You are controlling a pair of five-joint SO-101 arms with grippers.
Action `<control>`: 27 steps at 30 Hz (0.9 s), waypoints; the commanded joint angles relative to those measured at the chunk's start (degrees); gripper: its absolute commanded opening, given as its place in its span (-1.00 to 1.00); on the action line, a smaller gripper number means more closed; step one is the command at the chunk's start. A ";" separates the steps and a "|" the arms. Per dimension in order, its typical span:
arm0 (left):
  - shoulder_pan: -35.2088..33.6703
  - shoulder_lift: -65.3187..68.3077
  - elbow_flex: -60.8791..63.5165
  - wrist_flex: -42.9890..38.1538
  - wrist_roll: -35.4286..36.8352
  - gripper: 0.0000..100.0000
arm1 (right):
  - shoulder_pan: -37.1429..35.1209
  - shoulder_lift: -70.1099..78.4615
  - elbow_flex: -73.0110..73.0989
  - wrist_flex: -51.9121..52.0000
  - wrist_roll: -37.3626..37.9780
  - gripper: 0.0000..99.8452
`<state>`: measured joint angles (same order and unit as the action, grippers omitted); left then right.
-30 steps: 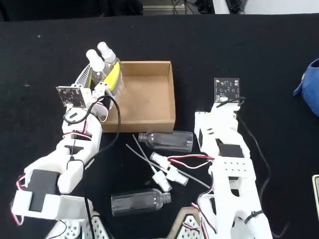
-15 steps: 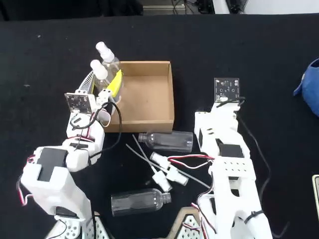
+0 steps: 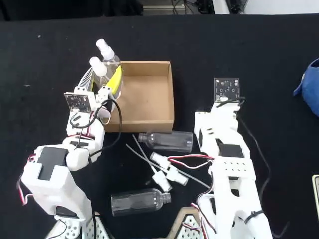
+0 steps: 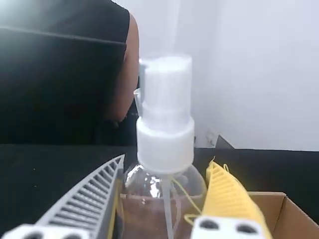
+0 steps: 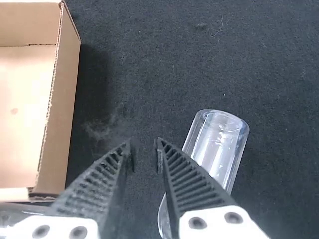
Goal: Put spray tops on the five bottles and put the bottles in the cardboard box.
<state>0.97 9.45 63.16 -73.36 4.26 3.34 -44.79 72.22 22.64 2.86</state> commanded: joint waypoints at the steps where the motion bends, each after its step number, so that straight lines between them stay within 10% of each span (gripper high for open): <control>1: 0.31 -0.18 -1.45 -1.49 -0.53 -0.94 | 0.97 -1.89 -0.13 -1.49 0.26 -0.87; 27: 1.27 -0.26 -0.57 5.01 -1.05 -0.94 | 0.97 -1.89 -0.13 -1.49 0.26 -0.87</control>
<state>1.67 9.45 63.25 -69.14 3.56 3.34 -44.79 72.22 22.64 2.86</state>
